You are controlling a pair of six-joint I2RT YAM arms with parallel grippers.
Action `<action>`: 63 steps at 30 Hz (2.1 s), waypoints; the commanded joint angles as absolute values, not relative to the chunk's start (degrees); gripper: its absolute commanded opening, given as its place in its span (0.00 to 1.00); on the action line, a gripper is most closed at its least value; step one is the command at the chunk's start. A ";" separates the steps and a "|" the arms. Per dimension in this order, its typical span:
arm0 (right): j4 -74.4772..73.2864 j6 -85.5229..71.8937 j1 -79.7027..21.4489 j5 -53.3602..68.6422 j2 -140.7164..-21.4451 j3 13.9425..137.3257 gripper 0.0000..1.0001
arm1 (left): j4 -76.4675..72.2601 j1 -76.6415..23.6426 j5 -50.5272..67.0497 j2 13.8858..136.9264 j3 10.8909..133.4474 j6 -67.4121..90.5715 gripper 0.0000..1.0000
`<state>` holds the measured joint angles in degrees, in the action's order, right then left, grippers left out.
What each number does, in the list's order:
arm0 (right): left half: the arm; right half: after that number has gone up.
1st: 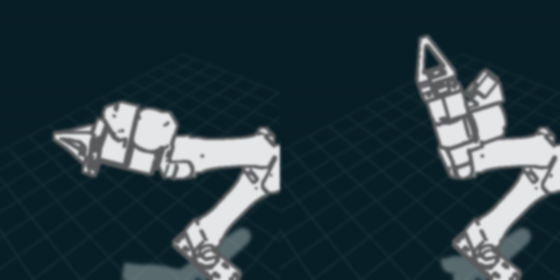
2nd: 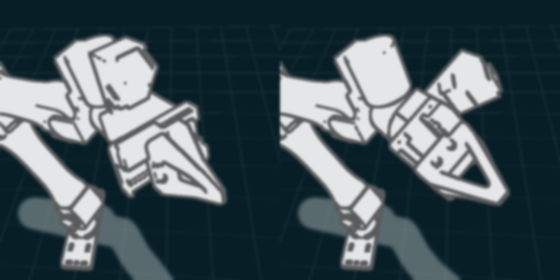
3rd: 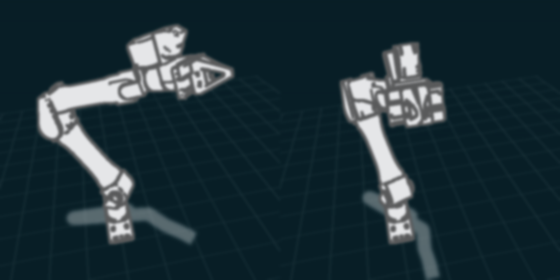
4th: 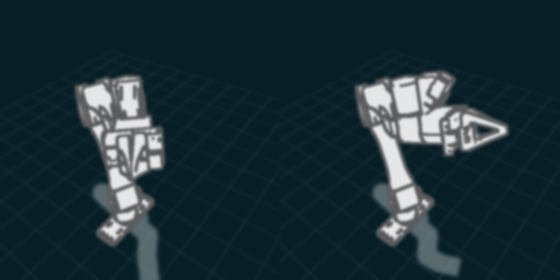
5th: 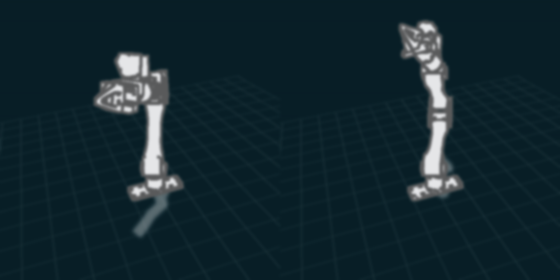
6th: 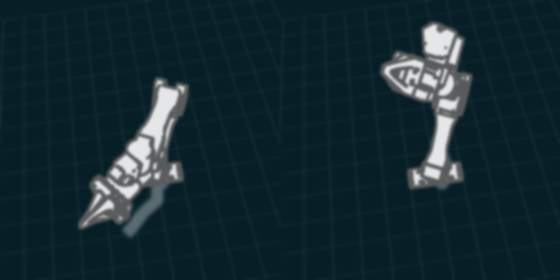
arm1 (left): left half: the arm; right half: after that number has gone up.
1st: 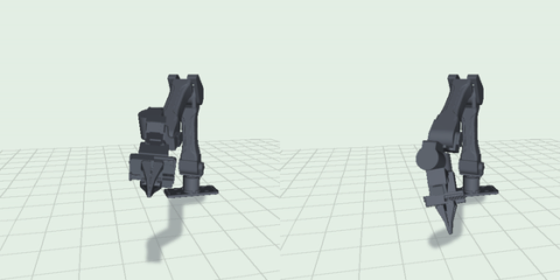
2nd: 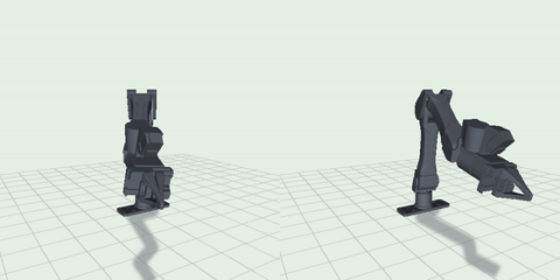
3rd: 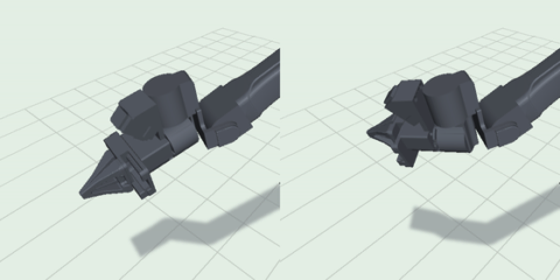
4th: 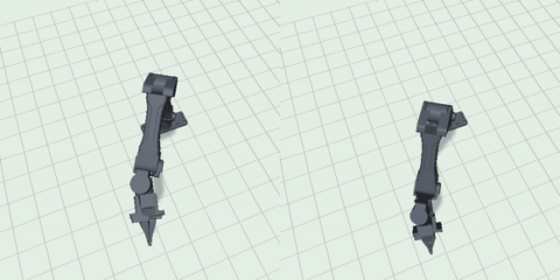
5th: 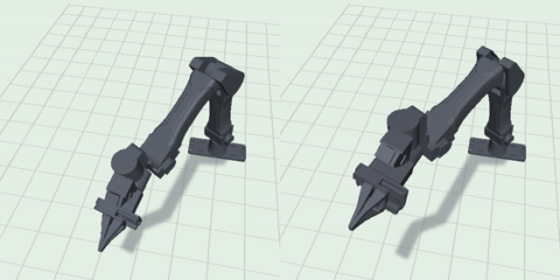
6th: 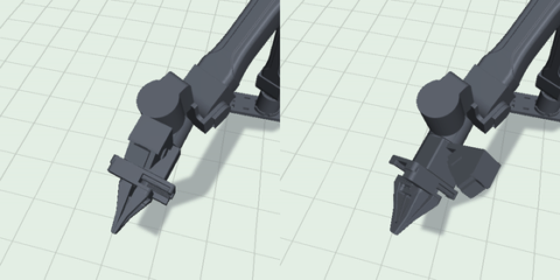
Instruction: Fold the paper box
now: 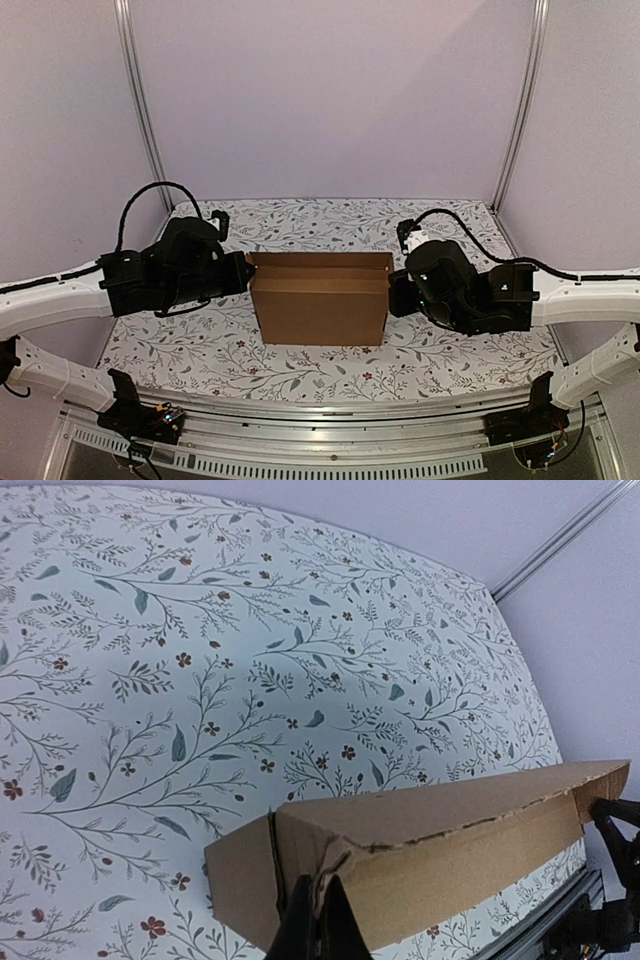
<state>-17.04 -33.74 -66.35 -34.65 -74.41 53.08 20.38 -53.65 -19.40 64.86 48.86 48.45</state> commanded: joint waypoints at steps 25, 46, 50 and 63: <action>-30.19 -31.22 -66.88 -35.05 -74.71 53.69 0.00 | 27.50 -55.02 -16.88 68.12 47.02 48.57 0.00; -32.32 -30.35 -67.26 -37.08 -73.21 54.67 0.00 | 27.09 -55.02 -16.89 68.30 46.76 48.71 0.00; -32.37 -30.33 -67.29 -37.26 -73.21 54.74 0.00 | 27.07 -55.04 -16.88 68.46 46.76 48.74 0.00; -32.10 -30.71 -67.47 -36.43 -74.21 54.44 0.00 | 26.97 -55.02 -16.97 68.61 46.80 48.69 0.00</action>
<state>-24.86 -31.16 -67.13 -36.93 -73.32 55.46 18.02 -54.06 -18.39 66.37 48.90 48.34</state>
